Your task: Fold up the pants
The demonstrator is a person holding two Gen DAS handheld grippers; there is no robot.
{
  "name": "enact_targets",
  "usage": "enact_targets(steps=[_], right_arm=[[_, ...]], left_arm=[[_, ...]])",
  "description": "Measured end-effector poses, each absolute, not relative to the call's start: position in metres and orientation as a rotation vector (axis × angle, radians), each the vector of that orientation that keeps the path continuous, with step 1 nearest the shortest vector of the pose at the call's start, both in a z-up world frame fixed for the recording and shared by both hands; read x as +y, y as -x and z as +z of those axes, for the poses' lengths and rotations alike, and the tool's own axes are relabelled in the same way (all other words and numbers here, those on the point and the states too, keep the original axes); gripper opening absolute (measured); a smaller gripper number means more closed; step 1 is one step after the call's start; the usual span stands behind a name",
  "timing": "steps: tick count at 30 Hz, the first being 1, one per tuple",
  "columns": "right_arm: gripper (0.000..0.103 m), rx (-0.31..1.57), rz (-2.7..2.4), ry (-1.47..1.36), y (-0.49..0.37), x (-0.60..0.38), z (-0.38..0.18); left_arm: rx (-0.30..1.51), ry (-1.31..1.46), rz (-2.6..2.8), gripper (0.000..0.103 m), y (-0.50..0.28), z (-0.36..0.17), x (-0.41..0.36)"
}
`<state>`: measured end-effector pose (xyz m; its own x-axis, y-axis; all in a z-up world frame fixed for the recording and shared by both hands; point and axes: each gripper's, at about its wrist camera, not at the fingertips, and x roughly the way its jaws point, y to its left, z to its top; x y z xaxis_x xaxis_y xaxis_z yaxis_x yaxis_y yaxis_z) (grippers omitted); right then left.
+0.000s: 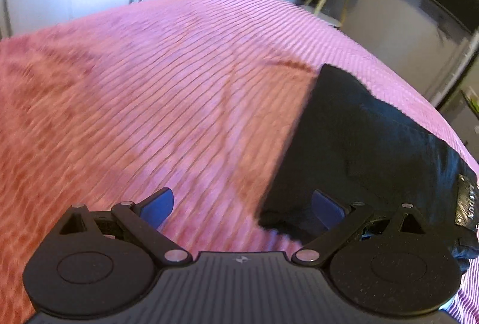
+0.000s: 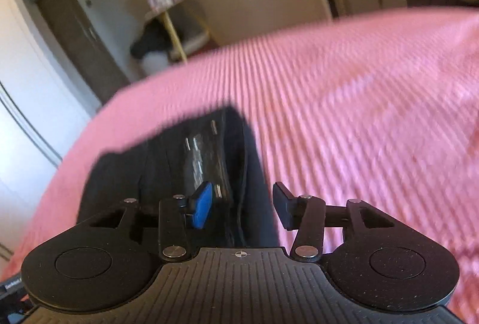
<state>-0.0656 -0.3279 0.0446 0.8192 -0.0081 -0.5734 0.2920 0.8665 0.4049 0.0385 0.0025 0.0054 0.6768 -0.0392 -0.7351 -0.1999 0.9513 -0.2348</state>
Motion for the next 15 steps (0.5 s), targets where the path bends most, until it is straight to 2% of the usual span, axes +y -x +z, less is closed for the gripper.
enact_targets(steps=[3,5,8,13,15], right_arm=[[0.039,0.538,-0.109,-0.395,0.045,-0.308,0.066],[0.024,0.524,-0.069,-0.319,0.026,-0.292,0.075],[0.012,0.518,-0.055,-0.234,-0.016,-0.274,0.079],[0.011,0.562,-0.109,-0.134,-0.064,-0.254,0.062],[0.004,0.643,-0.137,-0.066,-0.077,-0.256,0.036]], left_arm=[[0.807,0.270,0.033,0.099,-0.065,0.017,-0.016],[0.797,0.250,0.003,0.099,-0.088,0.028,-0.032],[0.785,0.208,-0.043,0.099,-0.126,0.043,-0.061],[0.751,-0.006,-0.066,0.099,-0.170,0.037,-0.115],[0.771,-0.088,-0.077,0.099,-0.183,0.021,-0.131]])
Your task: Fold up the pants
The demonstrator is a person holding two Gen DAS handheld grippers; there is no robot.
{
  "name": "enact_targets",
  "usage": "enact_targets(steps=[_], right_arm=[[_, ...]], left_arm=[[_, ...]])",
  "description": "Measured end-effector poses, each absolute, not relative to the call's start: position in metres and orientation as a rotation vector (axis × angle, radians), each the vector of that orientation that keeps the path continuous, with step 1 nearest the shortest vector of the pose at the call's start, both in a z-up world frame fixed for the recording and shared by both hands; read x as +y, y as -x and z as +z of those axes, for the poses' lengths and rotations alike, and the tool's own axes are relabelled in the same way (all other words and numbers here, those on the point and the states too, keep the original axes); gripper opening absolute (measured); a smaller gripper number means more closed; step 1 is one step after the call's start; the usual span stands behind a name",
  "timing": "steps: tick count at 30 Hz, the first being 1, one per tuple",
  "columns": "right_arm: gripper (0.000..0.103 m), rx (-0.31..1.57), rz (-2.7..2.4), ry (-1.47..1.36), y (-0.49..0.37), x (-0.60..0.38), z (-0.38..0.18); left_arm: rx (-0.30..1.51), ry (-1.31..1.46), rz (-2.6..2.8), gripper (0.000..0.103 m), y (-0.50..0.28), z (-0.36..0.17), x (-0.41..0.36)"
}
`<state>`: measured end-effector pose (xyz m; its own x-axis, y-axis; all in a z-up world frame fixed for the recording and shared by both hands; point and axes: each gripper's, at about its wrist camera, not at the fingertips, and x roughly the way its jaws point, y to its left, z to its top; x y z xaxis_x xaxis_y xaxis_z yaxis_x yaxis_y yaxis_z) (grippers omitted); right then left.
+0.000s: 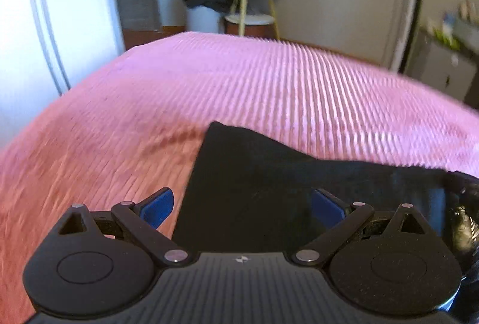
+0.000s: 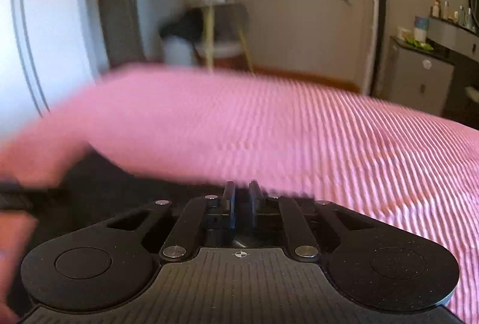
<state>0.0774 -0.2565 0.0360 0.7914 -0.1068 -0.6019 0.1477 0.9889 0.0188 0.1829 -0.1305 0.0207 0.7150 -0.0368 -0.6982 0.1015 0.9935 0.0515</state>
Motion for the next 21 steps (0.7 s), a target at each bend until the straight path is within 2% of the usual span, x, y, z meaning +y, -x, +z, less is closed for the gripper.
enact_targets(steps=[1,4,8,11,12,14,15,18,20,21], right_arm=[[0.000,0.677,-0.134,-0.055,-0.080,-0.259,0.018],[0.000,0.638,-0.107,-0.044,-0.068,-0.267,-0.014],[0.000,0.623,-0.093,-0.077,-0.068,-0.270,-0.016],[0.001,0.633,-0.063,-0.156,-0.066,-0.286,-0.001],[0.003,0.645,-0.059,-0.214,-0.057,-0.291,0.009],[0.022,0.611,-0.059,-0.288,-0.026,-0.300,0.025],[0.025,0.586,-0.051,-0.319,-0.005,-0.302,0.033],[0.027,0.561,-0.009,-0.413,0.054,-0.311,0.037],[0.026,0.629,-0.020,-0.419,0.069,-0.313,0.024],[0.030,0.687,-0.042,-0.400,0.070,-0.312,0.015]], left_arm=[[0.793,-0.114,-0.079,0.099,-0.188,0.011,-0.135],[0.794,-0.166,-0.105,0.099,-0.188,-0.014,-0.139],[0.752,-0.249,-0.090,0.099,-0.180,-0.024,-0.148],[0.818,-0.194,-0.085,0.099,-0.177,-0.011,-0.140],[0.837,-0.162,-0.100,0.099,-0.171,-0.005,-0.134],[0.827,-0.108,-0.148,0.099,-0.155,0.002,-0.120],[0.808,-0.088,-0.169,0.099,-0.140,0.006,-0.112],[0.800,-0.066,-0.219,0.099,-0.108,0.005,-0.108],[0.827,-0.102,-0.225,0.099,-0.096,-0.008,-0.113],[0.818,-0.132,-0.218,0.099,-0.091,-0.014,-0.116]])
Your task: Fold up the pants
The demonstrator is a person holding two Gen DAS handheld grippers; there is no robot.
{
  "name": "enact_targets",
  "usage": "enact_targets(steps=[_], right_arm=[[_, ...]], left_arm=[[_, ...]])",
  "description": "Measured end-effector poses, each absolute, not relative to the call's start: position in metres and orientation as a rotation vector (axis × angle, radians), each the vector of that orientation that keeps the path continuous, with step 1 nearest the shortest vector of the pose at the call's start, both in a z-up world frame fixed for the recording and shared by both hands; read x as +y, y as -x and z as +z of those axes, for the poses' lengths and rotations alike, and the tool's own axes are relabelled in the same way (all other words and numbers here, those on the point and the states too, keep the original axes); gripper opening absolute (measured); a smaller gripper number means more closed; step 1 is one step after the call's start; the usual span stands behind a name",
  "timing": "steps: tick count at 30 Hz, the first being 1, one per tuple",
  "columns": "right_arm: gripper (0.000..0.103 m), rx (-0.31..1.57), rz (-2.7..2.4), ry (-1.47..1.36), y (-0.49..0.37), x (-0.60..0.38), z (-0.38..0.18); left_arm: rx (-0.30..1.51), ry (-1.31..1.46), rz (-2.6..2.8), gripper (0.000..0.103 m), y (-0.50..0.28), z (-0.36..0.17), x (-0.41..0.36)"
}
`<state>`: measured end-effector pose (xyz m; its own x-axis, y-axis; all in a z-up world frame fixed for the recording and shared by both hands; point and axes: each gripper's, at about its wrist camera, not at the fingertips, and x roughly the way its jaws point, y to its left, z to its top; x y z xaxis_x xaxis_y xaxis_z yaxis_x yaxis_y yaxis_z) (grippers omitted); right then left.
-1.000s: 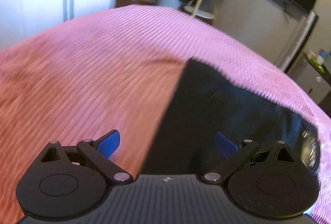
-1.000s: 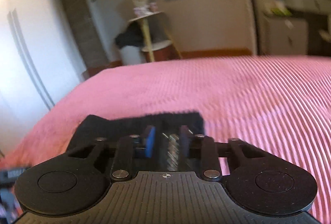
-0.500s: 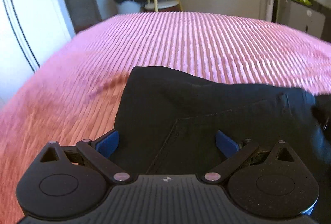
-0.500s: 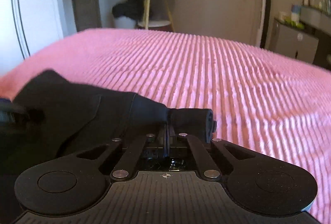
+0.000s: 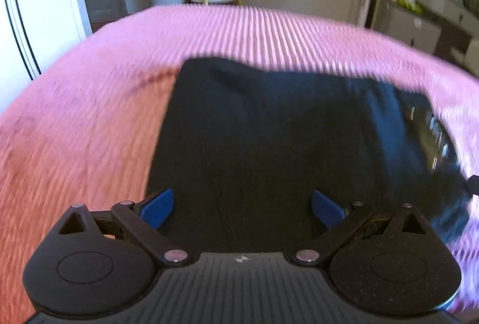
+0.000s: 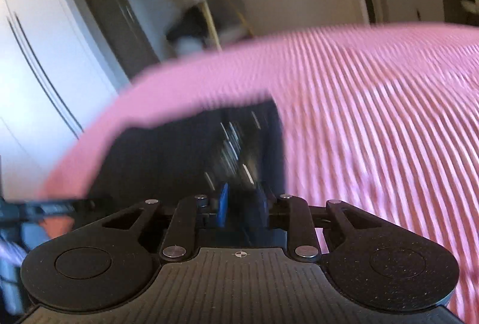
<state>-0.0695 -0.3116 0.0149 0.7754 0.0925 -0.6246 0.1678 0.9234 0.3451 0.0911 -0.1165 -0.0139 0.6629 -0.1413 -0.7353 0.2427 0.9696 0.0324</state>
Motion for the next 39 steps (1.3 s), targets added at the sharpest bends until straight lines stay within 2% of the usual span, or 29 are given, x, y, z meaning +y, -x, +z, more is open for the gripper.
enact_targets(steps=[1,3,6,10,13,19,26,31,34,36,38,39], right_arm=[[0.035,0.726,-0.063,-0.394,0.069,-0.311,0.007],[0.036,0.754,-0.082,-0.396,0.063,-0.311,0.002],[0.050,0.807,-0.102,-0.431,0.049,-0.316,-0.005],[0.053,0.797,-0.062,-0.507,0.057,-0.330,0.001],[0.067,0.767,-0.016,-0.644,0.064,-0.355,-0.001],[0.072,0.742,0.047,-0.877,0.049,-0.390,-0.016],[0.073,0.797,0.165,-1.039,-0.002,-0.417,-0.051],[0.074,0.800,0.237,-1.099,-0.028,-0.416,-0.062],[0.070,0.806,0.246,-1.060,-0.044,-0.409,-0.062],[0.062,0.814,0.237,-1.034,-0.051,-0.402,-0.060],[0.049,0.820,0.231,-0.994,-0.055,-0.394,-0.054],[0.047,0.820,0.227,-0.975,-0.056,-0.391,-0.050]], left_arm=[[0.795,-0.162,-0.213,0.099,-0.087,-0.017,-0.120],[0.768,-0.207,-0.202,0.099,-0.082,-0.024,-0.127],[0.805,-0.194,-0.191,0.099,-0.084,-0.018,-0.126],[0.815,-0.106,-0.196,0.099,-0.081,0.000,-0.101],[0.829,-0.048,-0.129,0.099,-0.088,0.002,-0.066],[0.960,0.094,-0.146,0.099,-0.129,-0.008,-0.023],[1.071,0.287,-0.291,0.099,-0.174,-0.027,-0.013],[1.077,0.229,-0.398,0.099,-0.195,-0.033,-0.033],[1.059,0.243,-0.408,0.099,-0.201,-0.033,-0.044],[1.051,0.226,-0.415,0.099,-0.203,-0.034,-0.055],[1.036,0.206,-0.403,0.099,-0.198,-0.030,-0.061],[1.028,0.220,-0.405,0.098,-0.197,-0.029,-0.061]])
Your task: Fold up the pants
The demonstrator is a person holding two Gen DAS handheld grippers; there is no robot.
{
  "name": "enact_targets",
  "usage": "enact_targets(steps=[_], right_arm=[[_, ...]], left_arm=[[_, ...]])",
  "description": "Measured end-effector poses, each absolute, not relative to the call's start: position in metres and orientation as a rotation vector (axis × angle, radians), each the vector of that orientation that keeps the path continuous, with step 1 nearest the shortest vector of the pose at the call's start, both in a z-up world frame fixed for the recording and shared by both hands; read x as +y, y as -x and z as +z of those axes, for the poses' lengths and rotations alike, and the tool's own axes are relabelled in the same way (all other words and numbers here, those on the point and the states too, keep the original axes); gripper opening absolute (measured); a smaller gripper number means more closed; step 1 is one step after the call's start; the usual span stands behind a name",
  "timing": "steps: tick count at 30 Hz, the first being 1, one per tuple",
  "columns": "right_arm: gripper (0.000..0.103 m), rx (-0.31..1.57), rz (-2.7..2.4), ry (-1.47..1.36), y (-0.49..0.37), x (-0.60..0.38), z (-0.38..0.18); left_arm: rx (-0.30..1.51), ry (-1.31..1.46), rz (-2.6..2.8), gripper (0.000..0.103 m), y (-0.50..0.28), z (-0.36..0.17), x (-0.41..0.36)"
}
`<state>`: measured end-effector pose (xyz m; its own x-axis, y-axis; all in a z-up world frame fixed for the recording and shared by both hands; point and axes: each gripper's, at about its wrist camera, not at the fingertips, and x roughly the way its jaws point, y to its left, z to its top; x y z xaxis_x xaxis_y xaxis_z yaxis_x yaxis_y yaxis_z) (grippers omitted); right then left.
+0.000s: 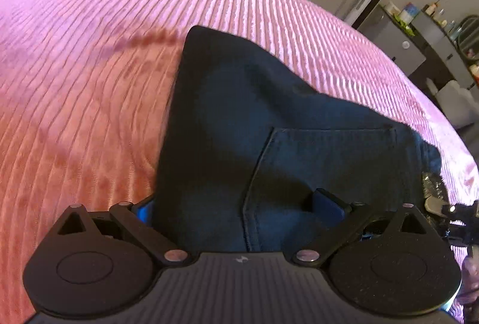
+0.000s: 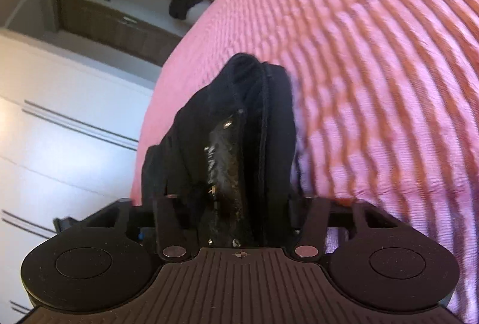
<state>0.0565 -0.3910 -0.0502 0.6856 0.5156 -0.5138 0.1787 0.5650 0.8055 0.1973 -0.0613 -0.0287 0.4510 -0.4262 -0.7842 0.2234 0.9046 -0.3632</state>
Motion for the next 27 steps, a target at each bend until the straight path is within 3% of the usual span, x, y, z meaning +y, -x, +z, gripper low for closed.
enact_targets(steps=[4,12,13,14,15,17,20,27], right_arm=[[0.037,0.777,0.244,-0.887,-0.060,-0.378,-0.021],[0.036,0.683,0.312,-0.716,-0.093,-0.348,0.049],[0.040,0.667,0.310,-0.697,-0.099,-0.346,0.057],[0.054,0.656,0.292,-0.676,-0.106,-0.346,0.065],[0.059,0.648,0.252,-0.661,-0.112,-0.346,0.071],[0.079,0.605,0.090,-0.616,-0.116,-0.352,0.083],[0.079,0.531,0.028,-0.607,-0.098,-0.354,0.090],[0.067,0.662,0.077,-0.789,-0.051,-0.325,0.033]], left_arm=[[0.978,0.307,-0.425,0.090,-0.189,-0.012,-0.053],[0.827,0.298,-0.398,0.083,-0.187,0.041,-0.051],[0.808,0.303,-0.379,0.084,-0.189,0.049,-0.046],[0.800,0.296,-0.349,0.088,-0.192,0.054,-0.042],[0.797,0.270,-0.294,0.098,-0.197,0.060,-0.039],[0.744,0.169,-0.138,0.099,-0.193,0.072,-0.032],[0.772,0.118,-0.111,0.099,-0.179,0.071,-0.027],[0.849,0.157,-0.128,0.099,-0.115,0.025,-0.046]])
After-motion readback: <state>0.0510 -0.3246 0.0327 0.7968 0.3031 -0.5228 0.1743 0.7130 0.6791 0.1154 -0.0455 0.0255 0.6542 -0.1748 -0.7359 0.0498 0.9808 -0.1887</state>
